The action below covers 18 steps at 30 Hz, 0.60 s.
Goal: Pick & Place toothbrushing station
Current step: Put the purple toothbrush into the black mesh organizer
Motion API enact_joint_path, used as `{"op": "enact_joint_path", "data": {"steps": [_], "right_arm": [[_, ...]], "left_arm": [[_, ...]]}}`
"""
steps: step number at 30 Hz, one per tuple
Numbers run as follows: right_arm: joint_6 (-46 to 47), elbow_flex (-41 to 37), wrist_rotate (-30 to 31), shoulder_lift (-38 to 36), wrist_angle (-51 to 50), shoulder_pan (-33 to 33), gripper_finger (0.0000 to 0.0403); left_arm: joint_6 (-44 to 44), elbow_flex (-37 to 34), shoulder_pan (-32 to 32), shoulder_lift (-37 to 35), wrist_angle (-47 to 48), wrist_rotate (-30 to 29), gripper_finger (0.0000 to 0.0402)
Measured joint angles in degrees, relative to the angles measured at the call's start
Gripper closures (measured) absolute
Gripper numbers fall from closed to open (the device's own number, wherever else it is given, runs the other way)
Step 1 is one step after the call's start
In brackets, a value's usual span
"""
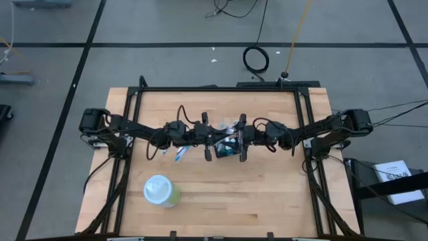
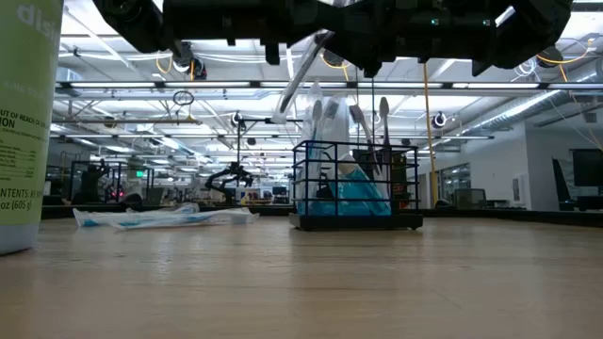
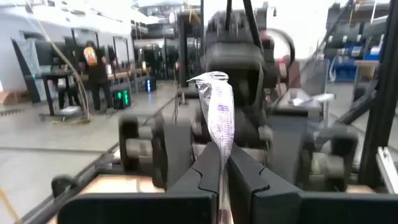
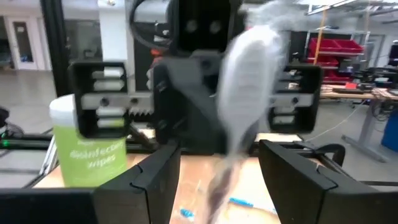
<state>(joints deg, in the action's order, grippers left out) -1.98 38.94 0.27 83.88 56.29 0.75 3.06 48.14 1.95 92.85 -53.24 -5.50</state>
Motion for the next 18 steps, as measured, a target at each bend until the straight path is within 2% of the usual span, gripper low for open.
{"op": "enact_joint_path", "data": {"steps": [10, 18], "right_arm": [[0.26, -0.7, -0.09, -1.14, -1.58, -0.3, 0.0199], [-0.67, -0.7, -0.26, -1.94, -2.08, -0.38, 0.0268]], "left_arm": [[1.16, 0.07, -0.06, -0.33, 0.73, -0.02, 0.0396], [1.17, 0.07, -0.06, -0.28, 1.22, -0.04, 0.0391]]}}
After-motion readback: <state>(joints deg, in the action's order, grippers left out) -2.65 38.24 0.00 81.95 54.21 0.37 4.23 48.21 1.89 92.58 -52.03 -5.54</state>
